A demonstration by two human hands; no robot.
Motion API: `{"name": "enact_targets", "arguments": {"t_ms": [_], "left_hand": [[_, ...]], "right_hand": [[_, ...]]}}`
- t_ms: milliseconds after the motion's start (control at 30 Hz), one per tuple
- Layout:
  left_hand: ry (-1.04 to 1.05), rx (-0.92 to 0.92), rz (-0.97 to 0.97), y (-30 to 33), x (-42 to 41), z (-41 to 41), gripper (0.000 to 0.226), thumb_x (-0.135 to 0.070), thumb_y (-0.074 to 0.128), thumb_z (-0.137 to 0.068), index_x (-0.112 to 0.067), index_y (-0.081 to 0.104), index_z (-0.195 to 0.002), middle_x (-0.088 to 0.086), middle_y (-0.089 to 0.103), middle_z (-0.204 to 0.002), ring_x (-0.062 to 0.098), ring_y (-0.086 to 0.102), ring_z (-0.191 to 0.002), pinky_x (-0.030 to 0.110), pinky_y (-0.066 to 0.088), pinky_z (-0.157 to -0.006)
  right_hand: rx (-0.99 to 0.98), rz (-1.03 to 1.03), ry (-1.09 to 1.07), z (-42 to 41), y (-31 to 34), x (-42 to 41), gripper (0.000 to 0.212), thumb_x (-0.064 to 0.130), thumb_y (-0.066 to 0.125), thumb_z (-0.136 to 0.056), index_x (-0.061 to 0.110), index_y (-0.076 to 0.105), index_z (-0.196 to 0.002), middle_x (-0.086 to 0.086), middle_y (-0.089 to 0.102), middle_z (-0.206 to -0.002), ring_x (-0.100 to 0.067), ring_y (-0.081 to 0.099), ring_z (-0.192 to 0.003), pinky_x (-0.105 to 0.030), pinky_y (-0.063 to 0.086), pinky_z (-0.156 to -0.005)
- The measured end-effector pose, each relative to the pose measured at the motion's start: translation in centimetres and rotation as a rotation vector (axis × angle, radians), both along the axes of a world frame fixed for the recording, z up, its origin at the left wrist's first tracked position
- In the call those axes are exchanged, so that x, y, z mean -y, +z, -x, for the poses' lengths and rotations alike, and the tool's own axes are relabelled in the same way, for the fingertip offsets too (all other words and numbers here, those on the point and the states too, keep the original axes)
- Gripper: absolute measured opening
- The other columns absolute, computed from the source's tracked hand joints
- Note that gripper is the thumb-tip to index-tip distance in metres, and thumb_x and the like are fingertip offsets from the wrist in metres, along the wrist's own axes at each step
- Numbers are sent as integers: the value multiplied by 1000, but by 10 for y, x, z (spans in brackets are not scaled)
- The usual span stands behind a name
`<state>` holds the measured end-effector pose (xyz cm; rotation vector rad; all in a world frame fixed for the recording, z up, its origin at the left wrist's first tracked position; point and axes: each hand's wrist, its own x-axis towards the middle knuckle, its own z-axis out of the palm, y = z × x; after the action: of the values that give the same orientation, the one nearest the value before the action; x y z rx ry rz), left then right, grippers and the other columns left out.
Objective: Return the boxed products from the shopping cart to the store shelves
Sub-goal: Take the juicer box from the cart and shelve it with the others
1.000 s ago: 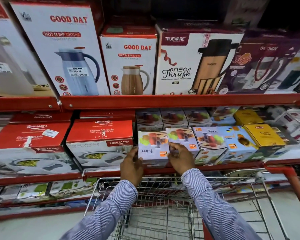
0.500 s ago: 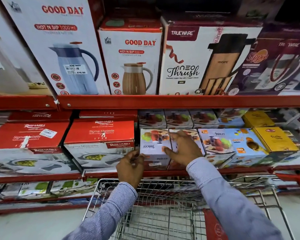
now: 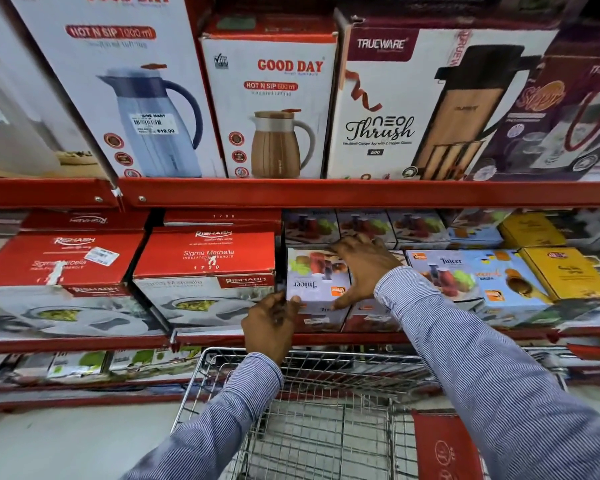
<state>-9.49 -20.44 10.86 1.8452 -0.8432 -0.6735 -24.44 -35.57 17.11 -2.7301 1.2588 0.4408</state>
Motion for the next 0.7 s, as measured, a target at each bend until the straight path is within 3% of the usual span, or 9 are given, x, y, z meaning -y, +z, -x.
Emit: {"name": "enact_targets", "arguments": {"t_ms": [333, 567, 700], "left_hand": [[-19, 24, 29, -3, -4, 0, 38, -35, 72, -82, -12, 70, -112, 6, 77, -100, 13, 72, -88, 37, 60, -85], [-59, -3, 9, 1, -13, -9, 39, -36, 72, -81, -14, 70, -113, 1, 77, -98, 10, 70, -87, 24, 55, -83], [-33, 52, 36, 2, -42, -38, 28, -33, 70, -83, -16, 73, -106, -7, 74, -91, 8, 71, -87, 20, 56, -78]], "right_hand": [[14, 14, -8, -3, 2, -5, 128, 72, 75, -43, 17, 25, -147, -7, 37, -148, -30, 33, -134, -54, 28, -109], [28, -21, -64, -1, 2, -18, 121, 67, 75, -52, 21, 20, -149, -4, 28, -156, -32, 18, -143, -58, 20, -113], [58, 33, -99, 4, -1, -36, 113, 62, 75, -58, 22, 22, -149, -1, 27, -157, -29, 21, -143, -53, 26, -112]]}}
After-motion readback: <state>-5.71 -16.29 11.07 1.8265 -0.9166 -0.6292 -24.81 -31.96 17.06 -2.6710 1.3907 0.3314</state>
